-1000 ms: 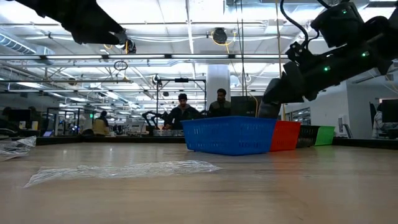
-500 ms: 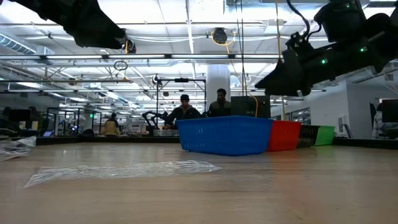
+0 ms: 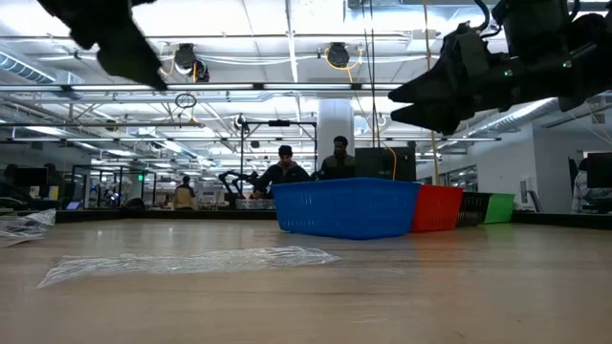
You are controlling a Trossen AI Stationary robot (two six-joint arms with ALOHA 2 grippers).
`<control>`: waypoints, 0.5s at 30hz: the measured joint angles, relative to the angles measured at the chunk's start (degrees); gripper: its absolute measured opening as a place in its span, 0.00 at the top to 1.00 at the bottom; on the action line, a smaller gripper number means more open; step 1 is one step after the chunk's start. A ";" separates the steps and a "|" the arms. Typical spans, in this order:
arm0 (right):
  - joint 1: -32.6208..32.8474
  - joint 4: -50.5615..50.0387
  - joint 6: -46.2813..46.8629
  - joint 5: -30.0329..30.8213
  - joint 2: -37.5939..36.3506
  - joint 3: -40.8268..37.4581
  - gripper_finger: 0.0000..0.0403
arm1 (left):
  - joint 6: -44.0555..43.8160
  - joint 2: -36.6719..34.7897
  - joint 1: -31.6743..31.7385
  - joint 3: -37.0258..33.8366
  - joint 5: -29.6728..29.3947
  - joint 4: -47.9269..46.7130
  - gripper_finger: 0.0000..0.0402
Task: Pick & Place Travel size toiletries
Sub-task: Put the bottom left hairbrush into the blue bin
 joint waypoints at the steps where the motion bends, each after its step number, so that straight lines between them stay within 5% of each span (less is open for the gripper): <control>1: 0.32 0.31 -0.67 0.00 0.00 0.00 0.25 | -2.52 2.44 -0.88 2.00 0.19 -4.54 0.23; 10: 2.48 2.49 -2.64 -0.01 -0.02 0.00 0.26 | -27.21 25.59 -8.63 15.39 21.04 -27.22 0.23; 15: 2.48 2.47 -2.64 -0.06 -0.02 0.00 0.26 | -45.93 32.29 -12.98 17.38 35.64 -29.51 0.23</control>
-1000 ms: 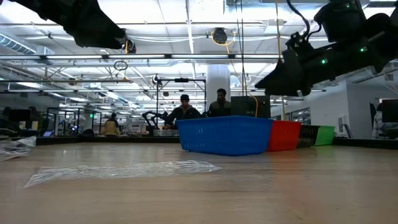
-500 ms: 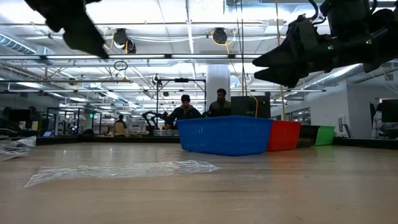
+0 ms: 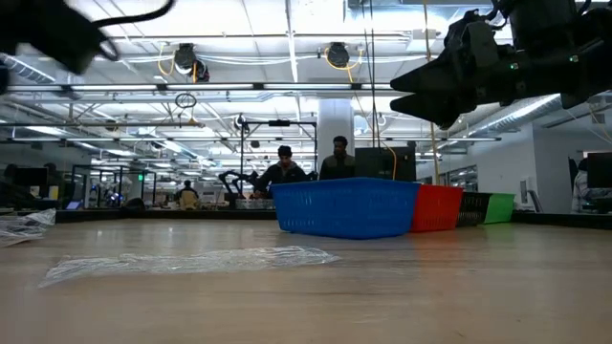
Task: Pick & Place Travel size toiletries
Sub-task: Put the bottom left hairbrush into the blue bin
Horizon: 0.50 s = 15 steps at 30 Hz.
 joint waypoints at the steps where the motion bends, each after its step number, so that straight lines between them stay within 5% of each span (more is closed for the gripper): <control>1: 0.00 0.00 0.00 -0.02 0.00 0.00 0.26 | -3.61 0.82 -0.95 0.02 2.25 0.75 0.23; 8: 0.00 0.00 0.00 -0.06 0.00 0.00 0.26 | -22.74 4.18 -6.27 0.02 5.11 5.83 0.23; 15: 0.00 -0.11 0.00 -0.08 0.00 0.00 0.26 | -23.92 9.58 -9.65 0.01 2.39 6.80 0.23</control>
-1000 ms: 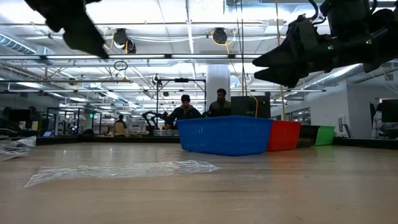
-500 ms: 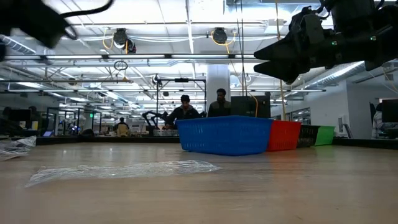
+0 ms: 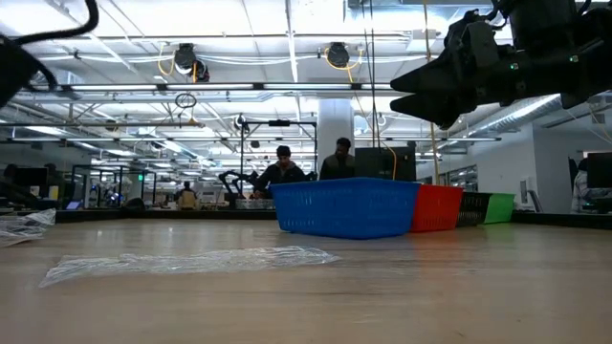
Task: Pick & Place Travel size toiletries
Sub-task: Put the bottom left hairbrush into the blue bin
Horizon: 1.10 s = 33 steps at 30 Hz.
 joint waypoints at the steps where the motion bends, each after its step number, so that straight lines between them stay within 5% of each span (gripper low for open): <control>1: 0.00 0.00 0.00 0.00 0.00 0.00 0.26 | -0.03 1.02 -0.10 0.00 0.24 0.01 0.23; 8: 0.00 0.08 0.42 0.00 0.00 0.00 0.26 | 1.04 6.31 0.21 0.25 -2.08 0.62 0.23; 18: 0.00 0.13 1.41 0.00 0.00 0.00 0.27 | 16.00 7.25 5.43 0.14 -15.41 3.13 0.23; 23: 0.00 0.13 1.51 0.00 0.00 0.00 0.27 | 24.21 7.31 9.02 0.07 -17.11 4.99 0.23; 33: 0.00 0.11 1.51 -0.02 0.00 0.00 0.27 | 38.13 7.47 15.81 -0.01 -21.57 11.09 0.52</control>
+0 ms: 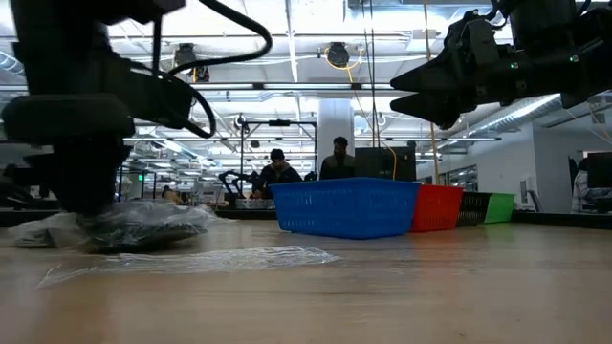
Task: Pick & Place Travel size toiletries
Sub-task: Put the bottom left hairbrush into the blue bin
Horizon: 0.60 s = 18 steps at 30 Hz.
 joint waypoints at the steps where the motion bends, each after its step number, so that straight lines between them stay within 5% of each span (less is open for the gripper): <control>1: 0.00 0.00 -0.02 0.02 0.00 0.00 0.27 | 0.57 0.00 0.62 0.00 0.59 -0.01 0.56; 13: 0.00 -0.15 0.00 0.07 0.00 0.00 0.27 | 6.63 0.05 3.17 2.10 6.00 -1.50 0.97; 18: 0.00 -0.22 0.00 0.09 0.00 0.00 0.27 | 10.45 0.35 3.22 6.69 5.65 -4.29 0.98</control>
